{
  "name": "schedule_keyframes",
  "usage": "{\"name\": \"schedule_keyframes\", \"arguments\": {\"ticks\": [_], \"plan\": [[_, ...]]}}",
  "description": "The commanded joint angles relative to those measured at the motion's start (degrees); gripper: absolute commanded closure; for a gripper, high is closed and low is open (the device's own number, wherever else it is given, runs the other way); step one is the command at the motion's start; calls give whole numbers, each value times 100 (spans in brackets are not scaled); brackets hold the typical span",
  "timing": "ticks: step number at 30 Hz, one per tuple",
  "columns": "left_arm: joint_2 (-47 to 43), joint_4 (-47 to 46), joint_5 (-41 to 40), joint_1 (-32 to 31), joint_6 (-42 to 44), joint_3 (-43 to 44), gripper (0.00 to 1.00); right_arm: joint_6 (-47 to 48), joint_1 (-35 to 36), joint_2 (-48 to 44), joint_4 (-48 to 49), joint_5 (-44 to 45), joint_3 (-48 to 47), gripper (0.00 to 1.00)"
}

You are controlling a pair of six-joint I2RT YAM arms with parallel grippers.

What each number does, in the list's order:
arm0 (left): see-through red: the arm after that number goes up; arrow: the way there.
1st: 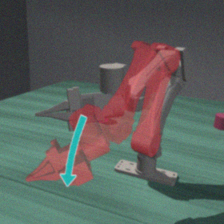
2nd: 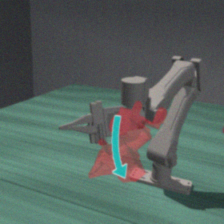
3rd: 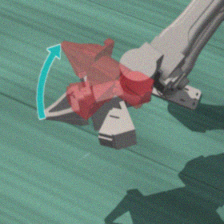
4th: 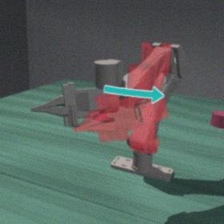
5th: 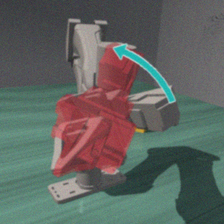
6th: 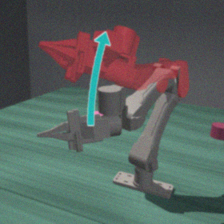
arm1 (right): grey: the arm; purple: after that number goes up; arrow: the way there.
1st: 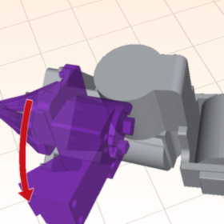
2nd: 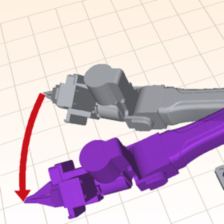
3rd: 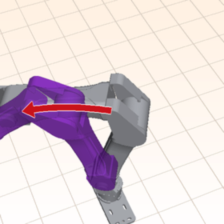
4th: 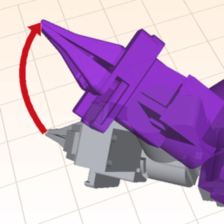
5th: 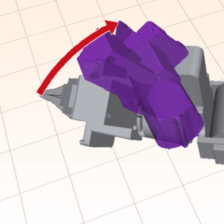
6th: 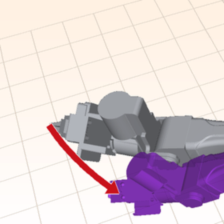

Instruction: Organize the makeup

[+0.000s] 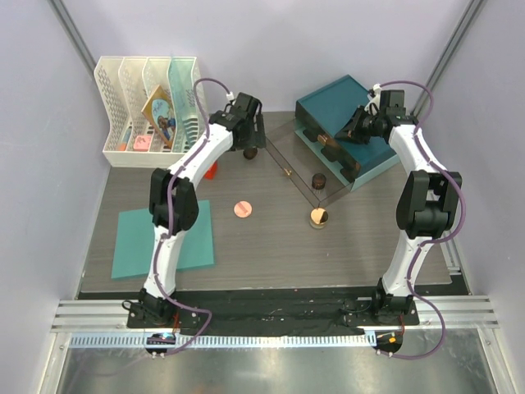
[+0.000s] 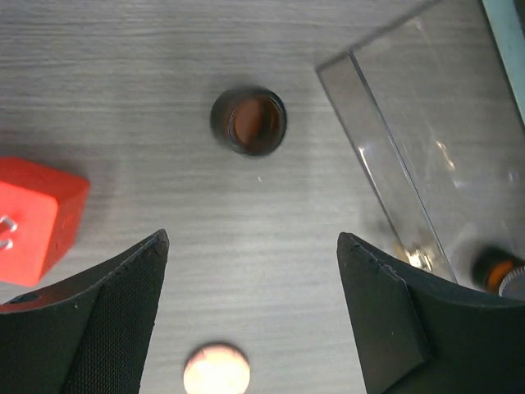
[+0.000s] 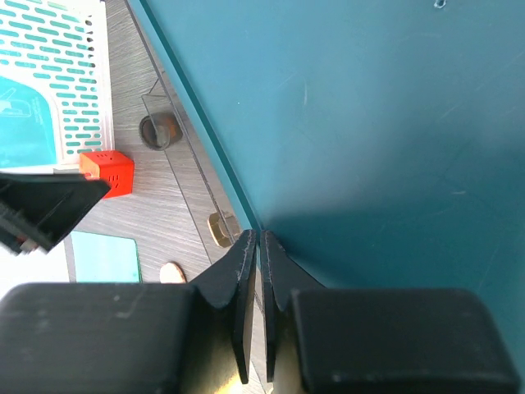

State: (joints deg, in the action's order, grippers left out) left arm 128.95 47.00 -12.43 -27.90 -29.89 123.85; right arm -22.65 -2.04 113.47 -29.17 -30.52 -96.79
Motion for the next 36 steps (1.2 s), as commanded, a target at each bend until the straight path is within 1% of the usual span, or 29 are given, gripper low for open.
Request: {"name": "schedule_keyframes", "arguments": {"ticks": [1, 4, 7, 9, 13, 15, 18, 21, 24, 27, 30, 33, 36], "plan": [[622, 248, 284, 13, -271, 639, 17, 437, 46, 791, -1820, 1066, 662, 86], [1035, 292, 407, 48, -368, 1184, 16, 437, 46, 808, -1820, 1075, 662, 86], [1212, 47, 425, 83, -508, 1326, 16, 446, 46, 835, -1820, 1084, 653, 86], [1229, -138, 364, 109, -614, 1204, 15, 464, 46, 852, -1838, 1092, 635, 86], [1177, -927, 188, 232, -904, 852, 16, 464, 46, 870, -1856, 1101, 627, 86], [1177, -1131, 188, 267, -1045, 763, 15, 464, 46, 896, -1847, 1110, 627, 86], [1247, -1307, 459, 382, -1273, 851, 15, 473, 46, 905, -1856, 1119, 644, 86], [1186, -1430, 592, 434, -1291, 772, 14, 464, 46, 905, -1856, 1145, 653, 86], [1010, -1781, 750, 479, -1326, 448, 14, 481, 46, 931, -1856, 1145, 644, 86], [764, -2194, 742, 522, -1414, 26, 13, 473, 46, 949, -1856, 1136, 635, 86], [763, -2292, 811, 593, -1476, 7, 12, 481, 46, 958, -1856, 1136, 618, 86], [834, -2335, 1083, 672, -1502, 244, 0, 481, 46, 949, -1873, 1163, 627, 86], [834, -2625, 1496, 707, -1485, 280, 0, 481, 46, 958, -1865, 1180, 627, 86]]}}
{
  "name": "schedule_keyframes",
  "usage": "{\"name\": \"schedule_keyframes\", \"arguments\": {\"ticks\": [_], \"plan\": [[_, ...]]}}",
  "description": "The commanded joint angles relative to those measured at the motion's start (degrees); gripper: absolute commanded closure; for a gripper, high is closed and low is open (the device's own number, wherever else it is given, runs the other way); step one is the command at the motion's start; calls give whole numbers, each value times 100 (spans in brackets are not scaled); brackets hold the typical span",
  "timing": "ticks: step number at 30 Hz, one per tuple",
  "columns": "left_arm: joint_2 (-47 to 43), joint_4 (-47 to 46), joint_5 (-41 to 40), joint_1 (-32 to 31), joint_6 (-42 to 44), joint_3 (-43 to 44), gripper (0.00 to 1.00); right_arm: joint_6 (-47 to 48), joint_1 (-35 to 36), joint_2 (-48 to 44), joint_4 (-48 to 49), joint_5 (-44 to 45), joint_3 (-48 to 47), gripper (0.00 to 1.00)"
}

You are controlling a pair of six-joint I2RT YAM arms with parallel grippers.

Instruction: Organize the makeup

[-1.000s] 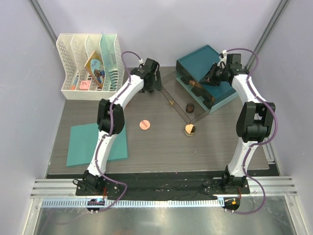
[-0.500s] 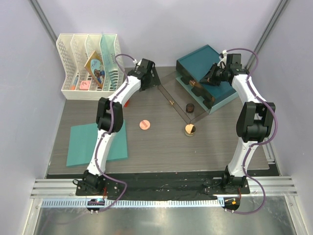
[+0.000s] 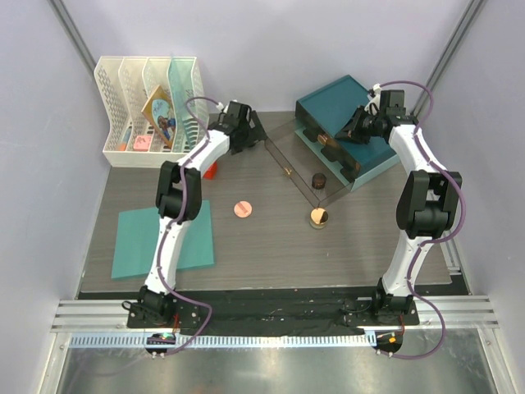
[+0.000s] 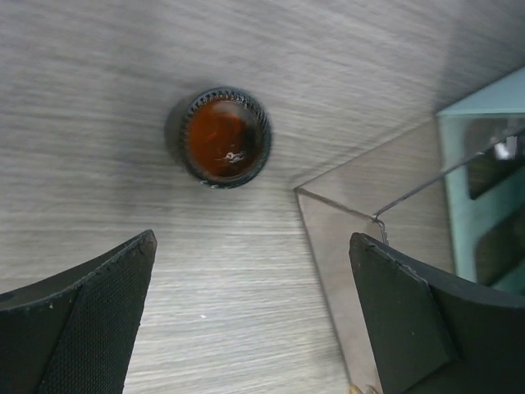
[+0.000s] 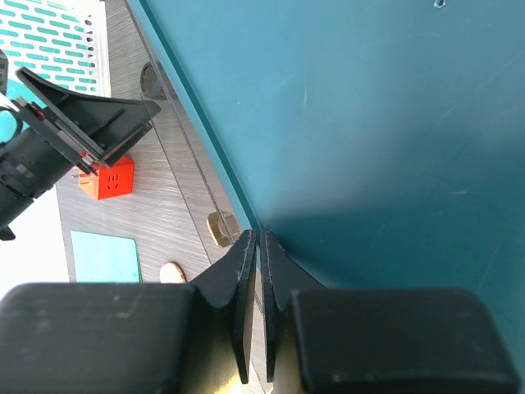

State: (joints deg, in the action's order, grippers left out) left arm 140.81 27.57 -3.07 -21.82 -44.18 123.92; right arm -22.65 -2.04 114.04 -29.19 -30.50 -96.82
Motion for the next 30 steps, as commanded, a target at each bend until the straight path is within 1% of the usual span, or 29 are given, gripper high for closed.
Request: {"name": "schedule_keyframes", "arguments": {"ticks": [1, 8, 14, 18, 23, 30], "plan": [[-353, -744, 588, 99, -12, 291, 0, 481, 46, 918, -1871, 1178, 637, 86], [-168, -753, 509, 249, -73, 519, 0, 490, 46, 980, -1880, 1231, 603, 86], [191, -754, 351, 310, -29, 958, 1, 508, 46, 1050, -1906, 1284, 576, 86], [447, -639, 26, 310, 50, 1345, 5, 534, 46, 1147, -1959, 1327, 524, 86], [710, -324, -395, 310, 41, 1591, 11, 543, 46, 1235, -1985, 1363, 488, 86], [913, -77, -396, 319, -81, 1679, 15, 552, 46, 1393, -2012, 1389, 409, 86]]}}
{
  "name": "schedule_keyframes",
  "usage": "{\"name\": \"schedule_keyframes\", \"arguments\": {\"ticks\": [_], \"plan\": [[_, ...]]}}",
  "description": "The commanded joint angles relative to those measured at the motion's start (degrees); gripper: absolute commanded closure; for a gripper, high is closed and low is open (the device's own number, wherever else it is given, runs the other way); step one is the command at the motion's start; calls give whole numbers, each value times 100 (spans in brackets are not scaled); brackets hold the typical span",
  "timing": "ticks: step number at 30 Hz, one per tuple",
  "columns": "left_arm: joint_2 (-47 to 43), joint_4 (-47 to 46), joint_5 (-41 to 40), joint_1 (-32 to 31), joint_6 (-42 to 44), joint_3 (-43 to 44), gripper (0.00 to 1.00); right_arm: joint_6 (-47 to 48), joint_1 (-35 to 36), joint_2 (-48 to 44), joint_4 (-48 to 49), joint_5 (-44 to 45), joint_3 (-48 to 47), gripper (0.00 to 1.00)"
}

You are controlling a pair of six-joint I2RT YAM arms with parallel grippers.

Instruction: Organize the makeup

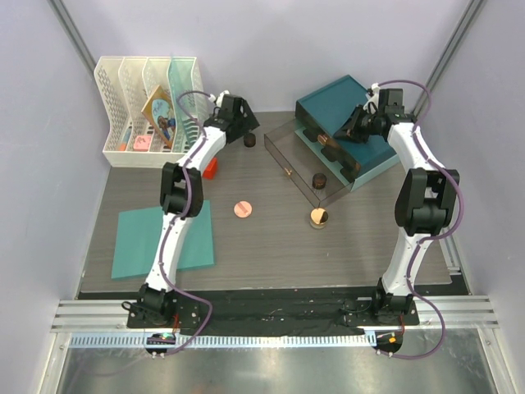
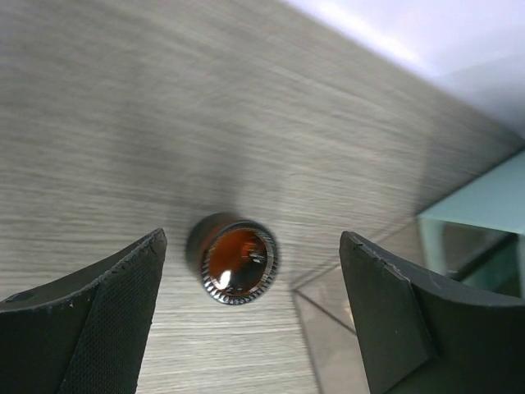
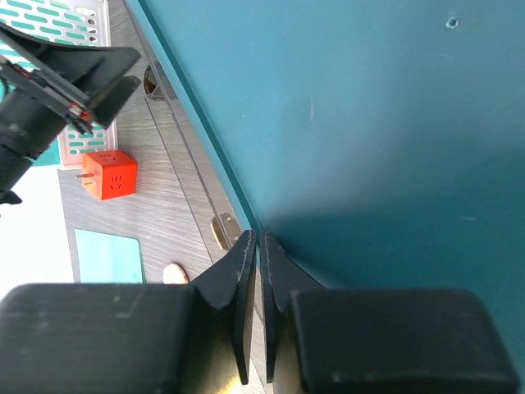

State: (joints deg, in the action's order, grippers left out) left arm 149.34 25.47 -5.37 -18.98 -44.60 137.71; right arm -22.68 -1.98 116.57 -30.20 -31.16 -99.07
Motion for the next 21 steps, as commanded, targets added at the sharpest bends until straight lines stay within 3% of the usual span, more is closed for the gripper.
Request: {"name": "schedule_keyframes", "arguments": {"ticks": [1, 9, 21], "plan": [[78, 142, -123, 35, -75, 300, 17, 571, 40, 1174, -1920, 1446, 625, 86], [367, 458, 62, 26, -225, 537, 25, 571, 40, 1236, -1938, 1428, 546, 86], [693, 1012, 141, -9, -260, 810, 46, 571, 22, 1236, -1937, 1402, 599, 86]]}}
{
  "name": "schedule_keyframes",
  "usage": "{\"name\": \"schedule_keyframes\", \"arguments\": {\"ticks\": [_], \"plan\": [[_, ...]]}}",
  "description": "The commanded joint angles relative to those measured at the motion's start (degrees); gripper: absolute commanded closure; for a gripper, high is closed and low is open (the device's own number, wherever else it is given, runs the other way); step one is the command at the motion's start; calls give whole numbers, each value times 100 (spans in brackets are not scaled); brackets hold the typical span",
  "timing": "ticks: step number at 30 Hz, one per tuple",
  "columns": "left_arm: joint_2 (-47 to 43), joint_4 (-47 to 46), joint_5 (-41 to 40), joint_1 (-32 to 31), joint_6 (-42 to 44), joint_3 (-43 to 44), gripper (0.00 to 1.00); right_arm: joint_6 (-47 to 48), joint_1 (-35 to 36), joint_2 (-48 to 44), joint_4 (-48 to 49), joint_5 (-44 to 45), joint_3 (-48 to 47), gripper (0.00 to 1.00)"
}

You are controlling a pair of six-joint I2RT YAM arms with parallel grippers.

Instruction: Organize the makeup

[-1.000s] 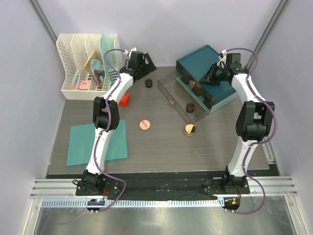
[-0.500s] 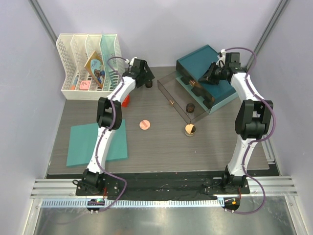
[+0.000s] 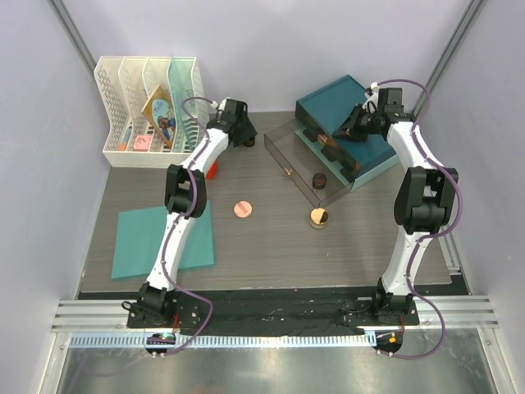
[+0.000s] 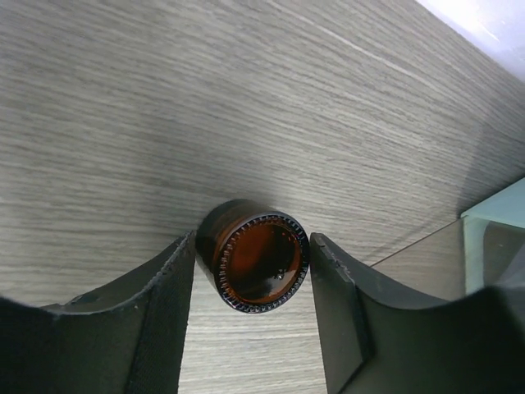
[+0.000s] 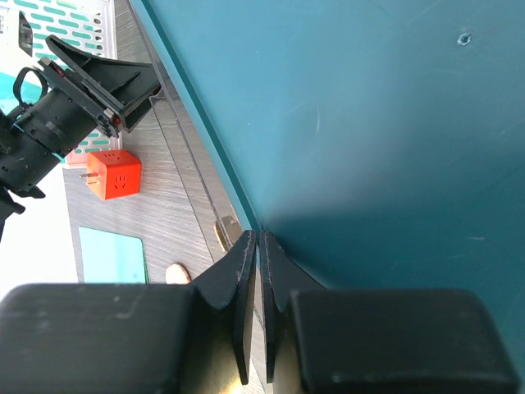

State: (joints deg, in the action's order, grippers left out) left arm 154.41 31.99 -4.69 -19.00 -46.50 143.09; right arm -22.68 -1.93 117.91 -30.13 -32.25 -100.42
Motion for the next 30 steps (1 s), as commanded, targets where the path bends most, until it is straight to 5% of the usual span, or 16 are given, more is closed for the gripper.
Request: {"name": "schedule_keyframes", "arguments": {"ticks": [1, 17, 23, 30], "plan": [[186, 396, 99, -7, -78, 238, 50, 571, 26, 1085, -1953, 1511, 752, 86], [-1281, 1363, 627, -24, 141, -1827, 68, 571, 18, 1024, -1891, 1476, 770, 86], [-2002, 1196, 636, -130, 483, -2628, 59, 536, 18, 980, -1847, 1432, 822, 86], [-2459, 985, 548, -217, 563, -2926, 31, 528, 26, 822, -1795, 1423, 928, 86]]}}
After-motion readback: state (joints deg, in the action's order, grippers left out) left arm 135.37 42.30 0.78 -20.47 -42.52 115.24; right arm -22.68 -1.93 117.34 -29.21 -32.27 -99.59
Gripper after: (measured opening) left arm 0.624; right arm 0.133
